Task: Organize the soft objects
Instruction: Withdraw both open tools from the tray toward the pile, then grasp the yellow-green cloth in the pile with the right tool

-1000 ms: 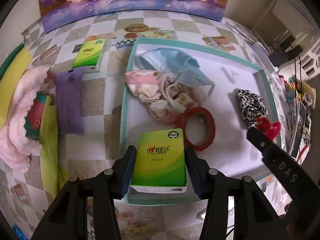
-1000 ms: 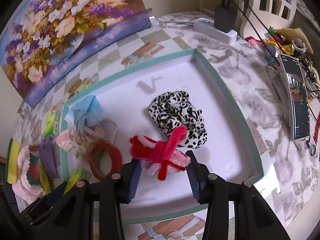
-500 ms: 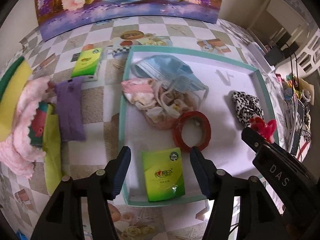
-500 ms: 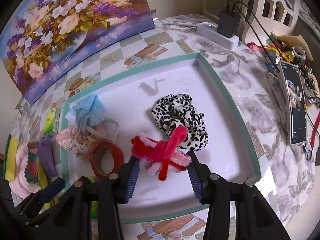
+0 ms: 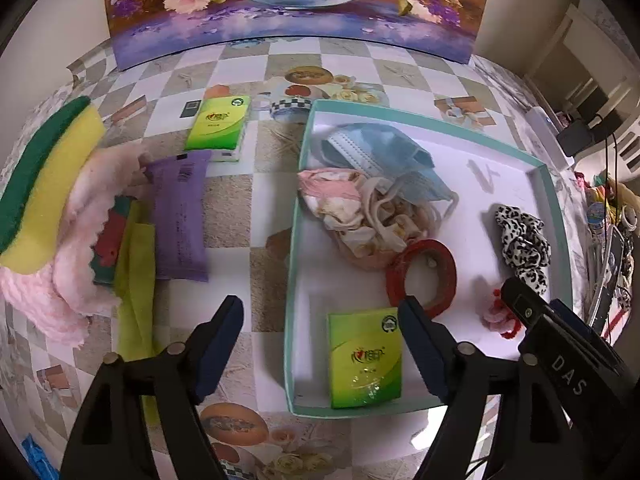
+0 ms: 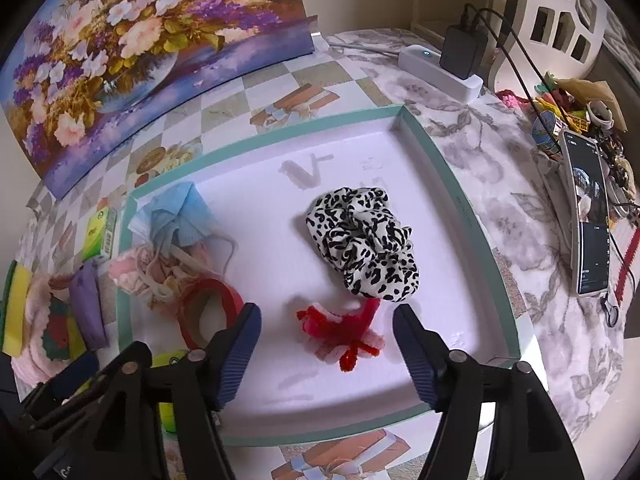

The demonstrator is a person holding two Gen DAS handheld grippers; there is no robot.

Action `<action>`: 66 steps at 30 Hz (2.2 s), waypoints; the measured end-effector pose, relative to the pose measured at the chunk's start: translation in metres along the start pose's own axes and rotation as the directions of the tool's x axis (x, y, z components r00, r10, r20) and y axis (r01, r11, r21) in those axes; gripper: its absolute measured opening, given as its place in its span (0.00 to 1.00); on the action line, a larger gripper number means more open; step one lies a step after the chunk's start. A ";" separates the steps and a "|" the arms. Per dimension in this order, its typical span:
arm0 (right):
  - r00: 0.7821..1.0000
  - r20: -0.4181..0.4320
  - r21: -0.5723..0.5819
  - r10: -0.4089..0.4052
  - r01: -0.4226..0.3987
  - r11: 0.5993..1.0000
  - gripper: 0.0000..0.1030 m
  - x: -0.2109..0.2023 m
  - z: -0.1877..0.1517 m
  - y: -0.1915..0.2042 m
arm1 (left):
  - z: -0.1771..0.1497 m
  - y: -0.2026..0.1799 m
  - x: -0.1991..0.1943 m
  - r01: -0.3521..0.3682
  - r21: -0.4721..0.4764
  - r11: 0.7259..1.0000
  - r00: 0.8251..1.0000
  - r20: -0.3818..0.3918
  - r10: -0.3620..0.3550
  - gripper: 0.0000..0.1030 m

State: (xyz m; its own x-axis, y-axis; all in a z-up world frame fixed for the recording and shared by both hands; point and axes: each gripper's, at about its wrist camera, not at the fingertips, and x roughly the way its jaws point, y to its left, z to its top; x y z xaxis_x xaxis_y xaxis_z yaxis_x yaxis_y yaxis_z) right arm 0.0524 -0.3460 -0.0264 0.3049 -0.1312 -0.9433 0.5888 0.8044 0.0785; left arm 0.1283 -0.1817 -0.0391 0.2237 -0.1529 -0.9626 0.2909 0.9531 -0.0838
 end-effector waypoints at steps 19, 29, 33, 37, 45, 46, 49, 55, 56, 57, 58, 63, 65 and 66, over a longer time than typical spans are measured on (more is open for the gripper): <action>0.996 0.068 0.046 -0.058 0.055 0.997 1.00 -0.012 0.002 -0.012 | -0.001 0.010 -0.003 -0.012 -0.033 0.999 0.999 0.045 0.013 0.98; 0.994 0.092 0.042 -0.055 0.052 0.998 1.00 -0.022 -0.006 -0.008 | -0.016 0.012 -0.022 -0.012 -0.005 1.000 0.994 0.108 0.012 1.00; 0.992 0.116 0.060 -0.056 0.050 0.997 1.00 -0.030 -0.012 -0.009 | -0.023 0.015 -0.029 -0.012 0.011 1.000 0.993 0.119 0.010 1.00; 0.989 0.143 0.064 -0.039 0.030 0.998 1.00 -0.041 -0.017 -0.008 | -0.031 0.018 -0.032 -0.007 0.016 1.000 0.994 0.107 0.005 1.00; 0.994 0.099 0.020 0.036 -0.038 0.999 1.00 -0.042 -0.028 0.009 | -0.047 0.038 -0.044 -0.080 0.022 0.997 0.994 0.079 0.078 1.00; 0.994 0.103 0.013 0.044 -0.046 0.999 1.00 -0.045 -0.029 0.013 | -0.048 0.042 -0.047 -0.087 0.014 0.996 0.993 0.085 0.085 1.00; 0.992 0.114 -0.017 0.060 -0.059 0.998 1.00 -0.050 -0.032 0.025 | -0.053 0.060 -0.059 -0.121 -0.010 0.993 0.986 0.111 0.122 1.00; 0.982 0.101 -0.090 0.157 -0.148 0.985 1.00 -0.057 -0.042 0.062 | -0.061 0.090 -0.076 -0.178 -0.015 0.984 0.970 0.163 0.178 1.00; 0.981 0.098 -0.101 0.169 -0.159 0.982 1.00 -0.058 -0.044 0.067 | -0.062 0.096 -0.078 -0.174 -0.018 0.985 0.970 0.169 0.174 1.00; 0.979 0.093 -0.108 0.181 -0.171 0.979 1.00 -0.058 -0.046 0.072 | -0.064 0.103 -0.080 -0.166 -0.025 0.986 0.971 0.173 0.168 1.00; 0.977 0.087 -0.117 0.196 -0.185 0.976 1.00 -0.059 -0.048 0.078 | -0.065 0.108 -0.081 -0.161 -0.030 0.986 0.971 0.176 0.164 1.00; 0.975 0.068 -0.176 0.211 -0.197 0.964 1.00 -0.060 -0.058 0.103 | -0.070 0.144 -0.082 -0.163 -0.100 0.981 0.966 0.186 0.180 1.00; 0.971 0.053 -0.205 0.232 -0.217 0.954 1.00 -0.059 -0.063 0.115 | -0.071 0.157 -0.080 -0.166 -0.131 0.977 0.964 0.189 0.189 1.00; 0.969 0.041 -0.214 0.242 -0.228 0.950 1.00 -0.058 -0.066 0.120 | -0.072 0.164 -0.080 -0.168 -0.148 0.975 0.962 0.190 0.195 1.00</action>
State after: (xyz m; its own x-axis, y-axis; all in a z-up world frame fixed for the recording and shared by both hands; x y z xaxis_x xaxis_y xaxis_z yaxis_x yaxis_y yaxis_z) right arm 0.0563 -0.2038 0.0167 0.4689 0.0431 -0.8822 0.3298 0.9180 0.2201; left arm 0.0917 0.0059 0.0056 0.4488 -0.0108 -0.8936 0.1085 0.9932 0.0425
